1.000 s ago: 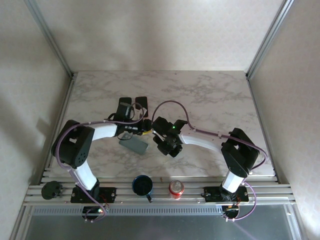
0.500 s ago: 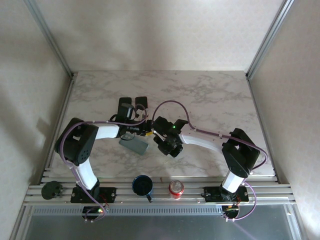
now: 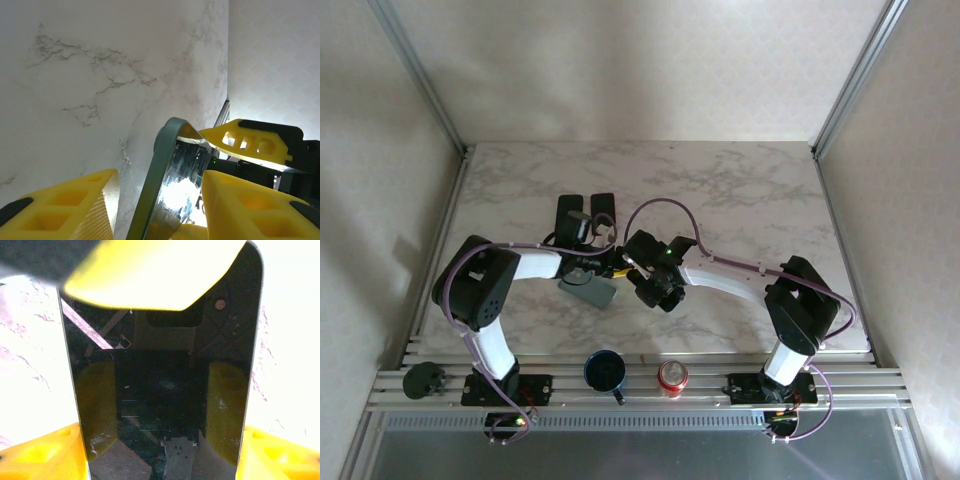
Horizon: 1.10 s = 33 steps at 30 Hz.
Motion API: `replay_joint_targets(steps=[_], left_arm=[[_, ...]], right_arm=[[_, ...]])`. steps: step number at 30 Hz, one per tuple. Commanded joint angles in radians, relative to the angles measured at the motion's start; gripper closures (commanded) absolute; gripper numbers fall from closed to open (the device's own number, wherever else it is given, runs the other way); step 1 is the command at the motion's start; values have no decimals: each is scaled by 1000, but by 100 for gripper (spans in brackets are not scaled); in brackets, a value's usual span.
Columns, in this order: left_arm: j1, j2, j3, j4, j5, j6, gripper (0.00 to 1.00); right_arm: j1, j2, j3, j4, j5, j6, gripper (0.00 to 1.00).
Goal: Put the phone into the phone case
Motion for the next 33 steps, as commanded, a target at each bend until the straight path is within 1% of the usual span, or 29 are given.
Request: replay_joint_targets(steps=[1,19,25,29,30,33], left_arm=[[-17,9,-10,0,42,22,55],[-56,38,4,11,47,23,57],[-62,43,9,26,53,13,61],[-64,38,11,32,52,4,68],[-64,36,12,33,51,3,72],[-65,26,6,75,47,-11,91]], right_arm=[[-9,-38,27,4,-14,-16,39],[-18,-45,24,6,-25,-13,39],[-19,-49,24,4,-28,-10,39],[-19,-52,24,6,-28,-12,39],[-19,-52,23,6,-28,-12,39],[-20,-54,19,7,-23,-12,40]])
